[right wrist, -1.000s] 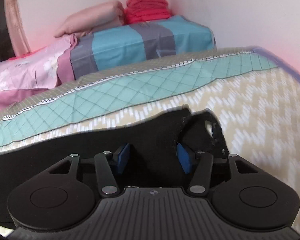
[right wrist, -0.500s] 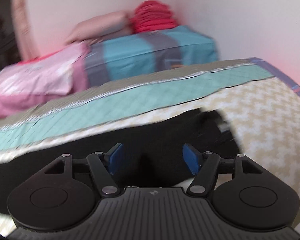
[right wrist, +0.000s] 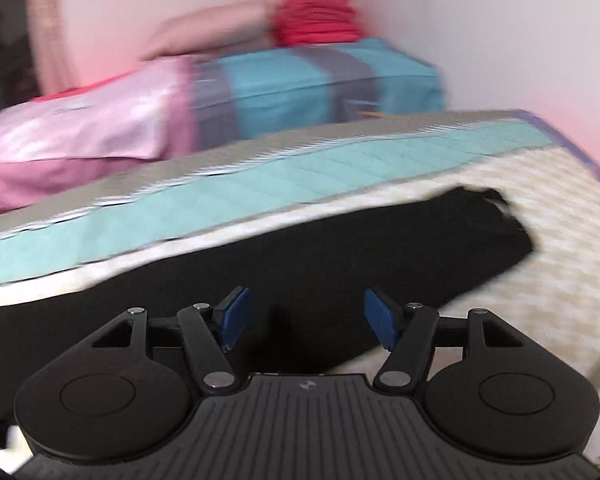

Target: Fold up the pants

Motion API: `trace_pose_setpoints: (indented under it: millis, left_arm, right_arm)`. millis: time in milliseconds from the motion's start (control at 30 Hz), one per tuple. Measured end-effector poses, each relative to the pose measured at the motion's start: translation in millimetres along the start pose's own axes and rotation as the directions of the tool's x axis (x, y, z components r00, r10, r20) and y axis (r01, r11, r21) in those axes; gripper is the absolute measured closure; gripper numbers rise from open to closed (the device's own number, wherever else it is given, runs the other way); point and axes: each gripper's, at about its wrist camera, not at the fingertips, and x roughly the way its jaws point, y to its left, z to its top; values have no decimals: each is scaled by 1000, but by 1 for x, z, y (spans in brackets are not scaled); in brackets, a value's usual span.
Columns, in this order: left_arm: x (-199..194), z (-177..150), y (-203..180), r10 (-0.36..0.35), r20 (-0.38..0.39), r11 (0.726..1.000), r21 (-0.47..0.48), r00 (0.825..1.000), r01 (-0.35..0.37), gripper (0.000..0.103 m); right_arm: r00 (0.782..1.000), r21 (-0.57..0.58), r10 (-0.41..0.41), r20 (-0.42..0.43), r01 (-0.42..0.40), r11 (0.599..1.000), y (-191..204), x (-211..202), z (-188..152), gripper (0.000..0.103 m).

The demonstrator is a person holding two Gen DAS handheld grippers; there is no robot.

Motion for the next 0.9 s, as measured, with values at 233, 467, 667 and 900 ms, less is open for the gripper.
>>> trace_pose_setpoints:
  millis: [233, 467, 667, 900]
  left_arm:
    - [-32, -26, 43, 35, 60, 996, -83, 998, -30, 0]
    - [-52, -62, 81, 143, 70, 988, -74, 987, -138, 0]
    - [-60, -78, 104, 150, 67, 979, -149, 986, -138, 0]
    - [-68, -95, 113, 153, 60, 979, -146, 986, -143, 0]
  right_arm:
    - [873, -270, 419, -249, -478, 836, 147, 8, -35, 31]
    - [935, -397, 352, -51, -342, 851, 210, -15, -28, 30]
    - [803, -609, 560, -201, -551, 571, 328, -19, -39, 35]
    - [803, -615, 492, -336, -582, 532, 414, 31, -55, 99]
